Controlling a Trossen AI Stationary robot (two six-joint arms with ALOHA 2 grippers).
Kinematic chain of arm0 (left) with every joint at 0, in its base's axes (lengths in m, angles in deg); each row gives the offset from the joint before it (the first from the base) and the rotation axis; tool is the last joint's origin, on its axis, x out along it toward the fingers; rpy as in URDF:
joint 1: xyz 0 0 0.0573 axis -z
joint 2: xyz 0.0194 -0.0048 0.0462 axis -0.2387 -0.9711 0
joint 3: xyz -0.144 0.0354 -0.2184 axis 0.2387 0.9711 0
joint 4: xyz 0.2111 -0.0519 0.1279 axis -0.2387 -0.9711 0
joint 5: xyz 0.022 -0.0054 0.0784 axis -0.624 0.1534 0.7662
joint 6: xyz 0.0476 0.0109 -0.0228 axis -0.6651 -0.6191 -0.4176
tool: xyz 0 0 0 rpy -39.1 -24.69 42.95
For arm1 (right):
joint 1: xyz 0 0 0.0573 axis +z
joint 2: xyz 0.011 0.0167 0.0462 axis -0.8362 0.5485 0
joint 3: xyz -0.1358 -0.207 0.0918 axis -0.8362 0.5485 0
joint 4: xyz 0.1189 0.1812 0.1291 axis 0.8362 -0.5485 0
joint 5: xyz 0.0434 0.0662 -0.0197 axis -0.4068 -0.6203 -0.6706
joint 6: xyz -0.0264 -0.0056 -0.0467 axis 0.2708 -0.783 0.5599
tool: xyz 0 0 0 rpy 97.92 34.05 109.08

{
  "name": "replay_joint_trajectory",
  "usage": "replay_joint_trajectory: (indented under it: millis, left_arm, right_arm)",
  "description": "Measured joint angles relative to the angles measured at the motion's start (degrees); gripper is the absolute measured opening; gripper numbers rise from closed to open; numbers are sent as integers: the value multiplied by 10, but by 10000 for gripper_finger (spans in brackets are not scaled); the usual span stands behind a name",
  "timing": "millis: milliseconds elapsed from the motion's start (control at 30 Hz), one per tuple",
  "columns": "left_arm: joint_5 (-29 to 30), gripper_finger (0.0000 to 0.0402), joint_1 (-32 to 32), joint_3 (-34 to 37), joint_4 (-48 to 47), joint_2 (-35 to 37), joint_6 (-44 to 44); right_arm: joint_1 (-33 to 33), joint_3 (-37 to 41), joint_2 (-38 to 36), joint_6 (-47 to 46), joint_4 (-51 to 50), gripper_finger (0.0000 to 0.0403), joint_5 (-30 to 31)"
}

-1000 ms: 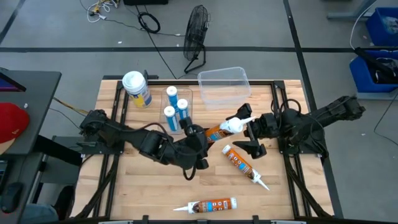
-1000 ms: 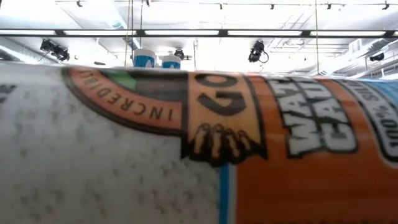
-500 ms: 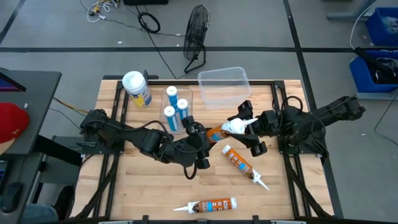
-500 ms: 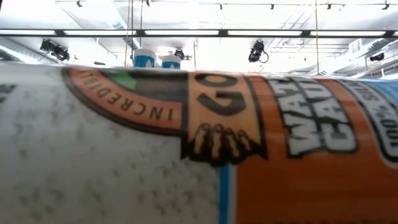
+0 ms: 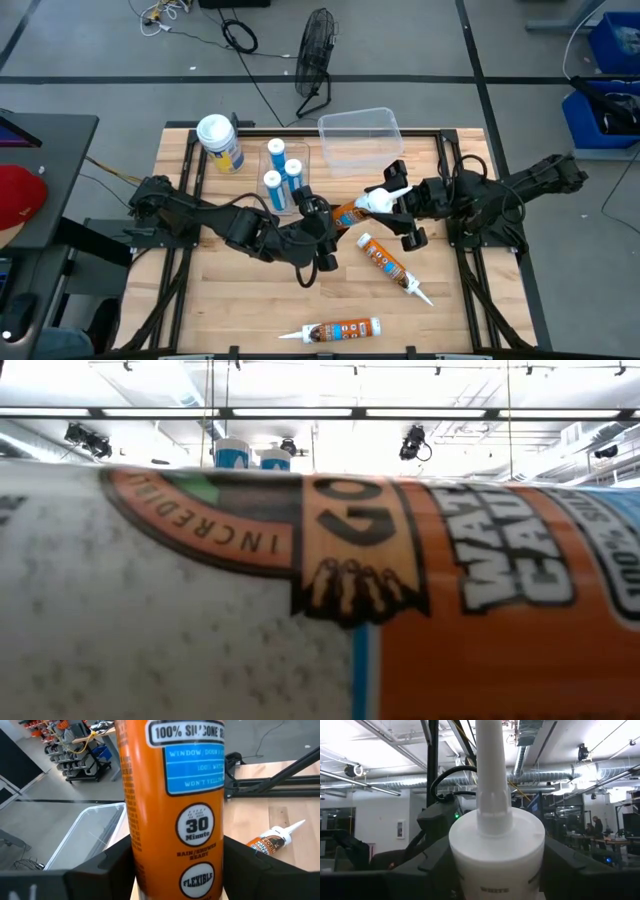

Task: Pick & place silicon tubes, Sealant and Lysol wipes
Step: Put the top left orange sealant into the white bin

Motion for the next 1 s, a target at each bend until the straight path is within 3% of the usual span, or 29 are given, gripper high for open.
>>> replay_joint_trajectory:
  millis: [433,733,1000]
  left_arm:
    - [30,284,2,0,1,0,-3]
    - [86,286,12,0,-3,0,-2]
    - [140,287,19,0,-22,0,8]
  right_arm:
    - [0,0,2,12,-29,218,40]
    - [-13,0,-9,27,-62,218,84]
    - [-59,0,-35,19,-100,218,86]
